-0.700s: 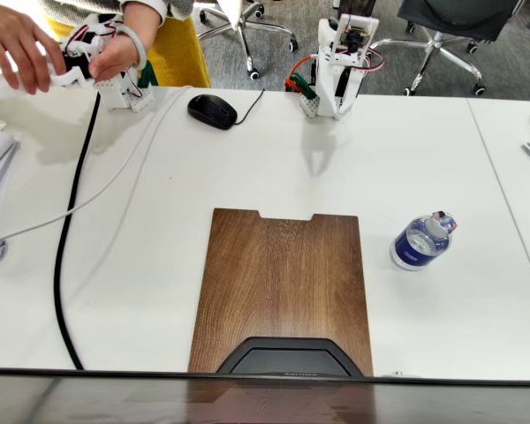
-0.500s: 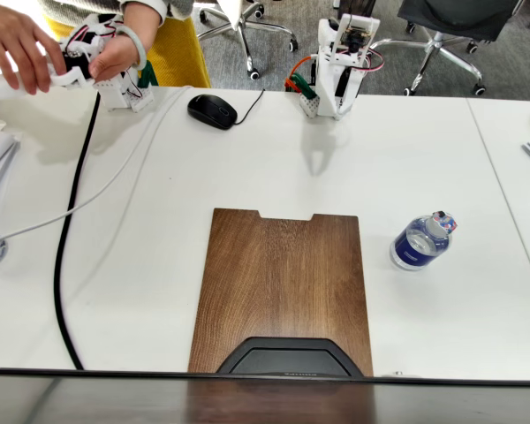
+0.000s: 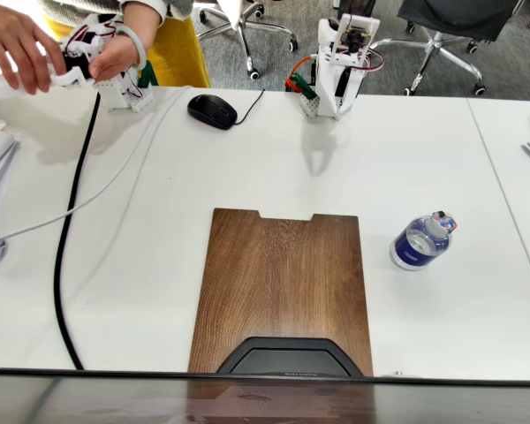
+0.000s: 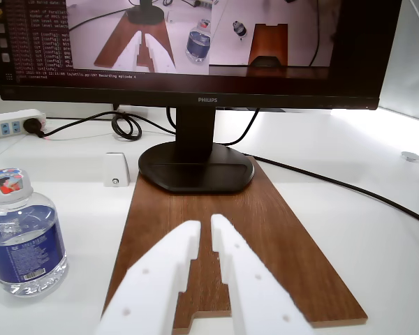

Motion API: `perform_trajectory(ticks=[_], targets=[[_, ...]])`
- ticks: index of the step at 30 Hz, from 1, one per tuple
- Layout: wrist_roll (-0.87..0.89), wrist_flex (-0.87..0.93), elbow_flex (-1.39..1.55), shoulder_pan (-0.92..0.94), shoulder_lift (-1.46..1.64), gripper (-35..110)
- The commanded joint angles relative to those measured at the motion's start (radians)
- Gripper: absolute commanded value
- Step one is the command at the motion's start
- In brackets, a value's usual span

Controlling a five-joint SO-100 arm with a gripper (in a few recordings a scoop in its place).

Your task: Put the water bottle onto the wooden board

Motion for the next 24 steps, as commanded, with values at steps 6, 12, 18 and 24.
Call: perform_trajectory(ticks=[6, 12, 18, 24], targets=[[-0.011, 0.011, -0.009, -0.015, 0.025, 1], [-0.011, 0.011, -0.009, -0.015, 0.025, 3], [-0.011, 0.012, -0.009, -0.015, 0.025, 15], [-0.011, 0.018, -0.009, -0.015, 0.025, 53]])
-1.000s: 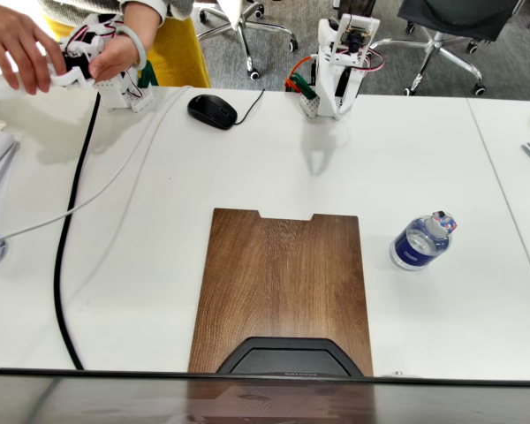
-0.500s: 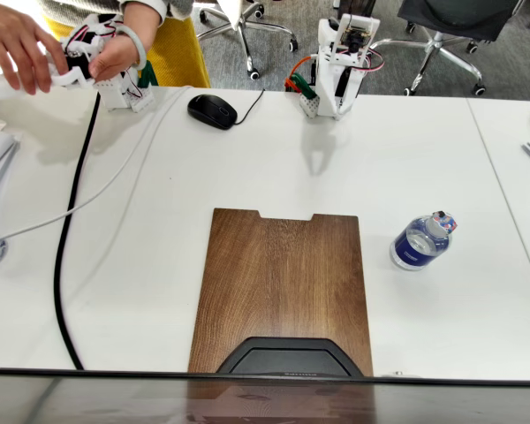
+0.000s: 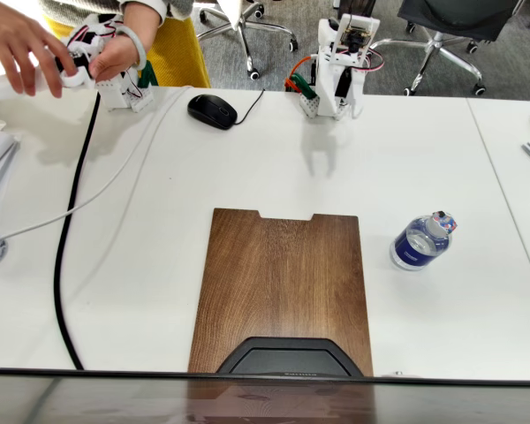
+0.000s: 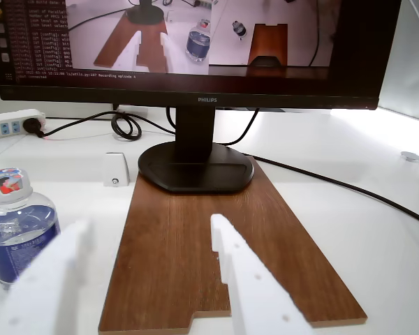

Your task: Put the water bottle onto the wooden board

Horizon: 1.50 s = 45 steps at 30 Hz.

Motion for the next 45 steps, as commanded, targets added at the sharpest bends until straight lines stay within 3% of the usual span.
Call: perform_trajectory(ticks=[1, 4, 13, 17, 37, 40, 45], targets=[[-0.011, 0.018, -0.009, -0.015, 0.025, 62], [-0.02, 0.02, -0.009, -0.015, 0.025, 73], [0.009, 0.032, -0.009, -0.018, 0.025, 85], [0.011, 0.018, -0.011, -0.002, 0.025, 100], [0.012, 0.078, -0.017, -0.037, 0.025, 100], [0.11, 0.132, -0.066, -0.037, 0.021, 100], [0.115, 0.075, -0.29, -0.129, -0.239, 100]])
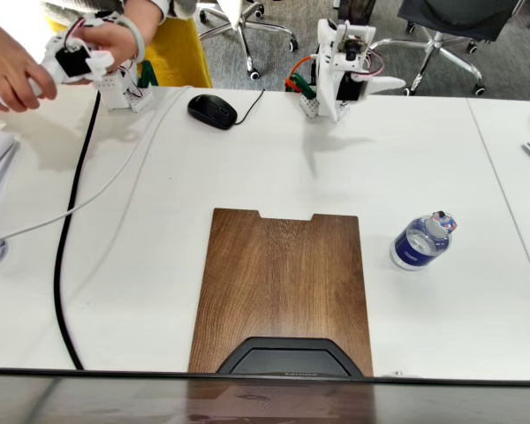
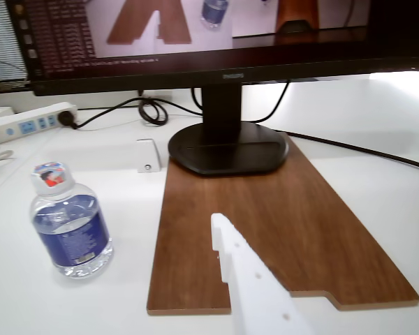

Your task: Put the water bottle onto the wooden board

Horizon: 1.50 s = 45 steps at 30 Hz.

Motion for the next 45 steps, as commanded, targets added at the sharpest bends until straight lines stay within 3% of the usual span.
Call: perform_trajectory(ticks=[1, 5, 19, 30, 45], targets=[[-0.003, -0.054, -0.221, -0.061, -0.222, 100], [-0.005, -0.186, -0.388, -0.098, -0.489, 100], [0.003, -0.675, -0.371, -0.199, -1.039, 100], [-0.011, -0.813, -0.403, -0.242, -1.213, 100], [-0.025, -0.821, -0.601, -0.27, -1.417, 100]])
